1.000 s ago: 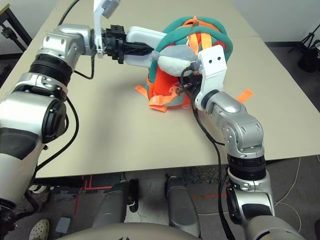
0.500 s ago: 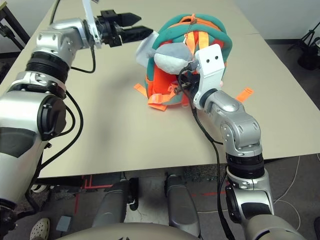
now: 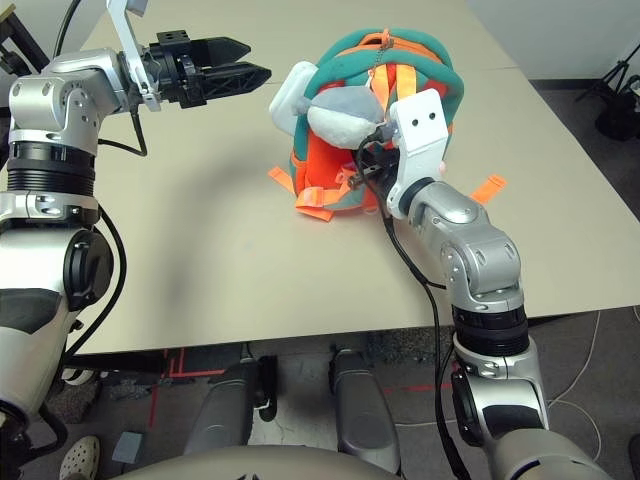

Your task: Put the pencil case into the backpack and zip it.

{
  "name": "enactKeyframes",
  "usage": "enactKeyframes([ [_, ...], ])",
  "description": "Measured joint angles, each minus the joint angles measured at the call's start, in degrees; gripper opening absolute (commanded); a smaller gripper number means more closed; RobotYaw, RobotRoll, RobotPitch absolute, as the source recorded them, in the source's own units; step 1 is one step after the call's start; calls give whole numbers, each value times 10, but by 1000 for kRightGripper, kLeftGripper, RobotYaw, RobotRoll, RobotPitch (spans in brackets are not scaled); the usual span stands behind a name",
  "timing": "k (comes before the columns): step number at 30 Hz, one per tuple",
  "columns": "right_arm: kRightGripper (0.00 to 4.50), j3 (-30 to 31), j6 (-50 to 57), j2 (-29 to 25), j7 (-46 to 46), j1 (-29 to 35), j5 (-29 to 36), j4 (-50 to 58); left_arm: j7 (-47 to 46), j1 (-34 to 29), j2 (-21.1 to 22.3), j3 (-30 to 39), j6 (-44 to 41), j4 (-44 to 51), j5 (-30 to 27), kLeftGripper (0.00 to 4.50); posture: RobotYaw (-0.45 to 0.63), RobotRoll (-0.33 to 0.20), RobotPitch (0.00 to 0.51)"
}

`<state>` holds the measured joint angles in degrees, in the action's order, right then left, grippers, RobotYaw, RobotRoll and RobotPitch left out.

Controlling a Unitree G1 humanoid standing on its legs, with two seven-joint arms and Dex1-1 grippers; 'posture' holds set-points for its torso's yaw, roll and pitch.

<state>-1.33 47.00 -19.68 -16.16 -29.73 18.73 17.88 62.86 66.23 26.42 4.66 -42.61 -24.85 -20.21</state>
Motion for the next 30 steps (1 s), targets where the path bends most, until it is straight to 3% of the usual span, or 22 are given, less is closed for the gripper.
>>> enactKeyframes([
  [8,194,2,0,-1,0,0,0,0,-31,-23,0,0,-31,46,-30,0,-137,0,174],
  [22,194,4,-1,1,0,-1,-8,-2,-47,-22,0,-24,-10,23,-25,0,-142,0,171],
  [30,194,5,-8,-2,-4,-8,-12,-14,-41,21,-50,-63,96,-146,27,0,-162,0,167],
])
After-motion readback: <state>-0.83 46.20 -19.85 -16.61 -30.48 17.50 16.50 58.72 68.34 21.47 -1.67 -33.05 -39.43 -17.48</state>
